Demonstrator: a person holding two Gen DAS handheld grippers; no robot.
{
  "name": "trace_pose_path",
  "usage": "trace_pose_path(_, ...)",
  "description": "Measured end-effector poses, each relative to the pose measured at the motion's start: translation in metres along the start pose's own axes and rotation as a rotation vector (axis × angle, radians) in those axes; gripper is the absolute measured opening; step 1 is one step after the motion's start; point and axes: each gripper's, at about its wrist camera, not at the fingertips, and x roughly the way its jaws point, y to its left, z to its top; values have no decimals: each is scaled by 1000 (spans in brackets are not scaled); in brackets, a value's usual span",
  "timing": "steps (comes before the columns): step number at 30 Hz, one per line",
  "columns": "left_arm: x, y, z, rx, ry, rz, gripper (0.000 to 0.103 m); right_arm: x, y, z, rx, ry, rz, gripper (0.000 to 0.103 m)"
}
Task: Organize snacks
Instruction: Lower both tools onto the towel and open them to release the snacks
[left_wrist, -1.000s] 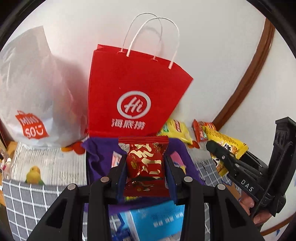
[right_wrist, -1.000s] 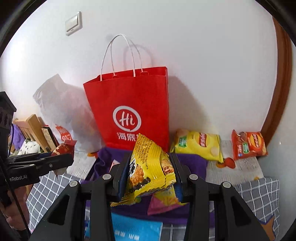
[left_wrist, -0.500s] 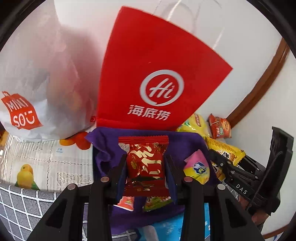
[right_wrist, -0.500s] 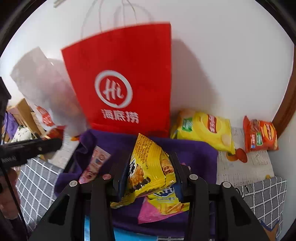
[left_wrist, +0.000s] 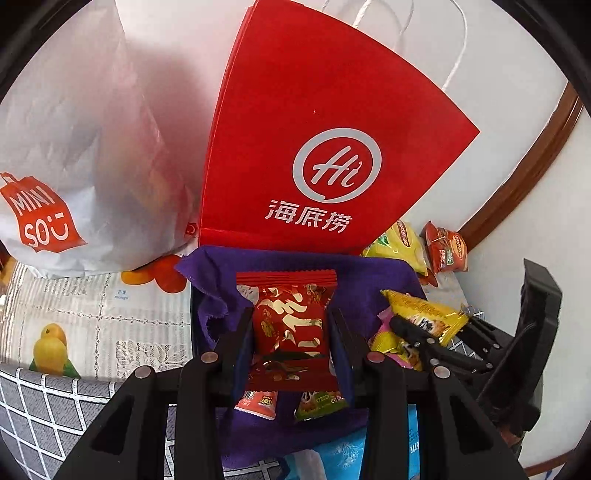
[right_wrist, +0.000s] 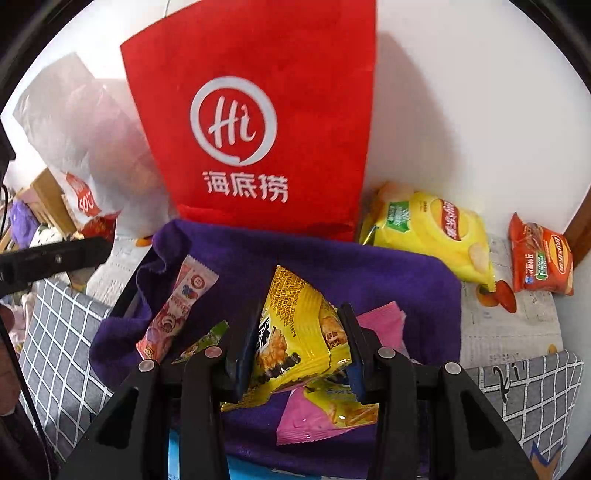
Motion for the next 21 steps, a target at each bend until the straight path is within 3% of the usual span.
trace_pose_path(17,12,13,-1,-25,46,39,36,16,17,-7,-95,40,-57,43)
trace_pose_path(21,18,15,-2,-25,69,42,36,13,15,-7,-86,48,-25,49)
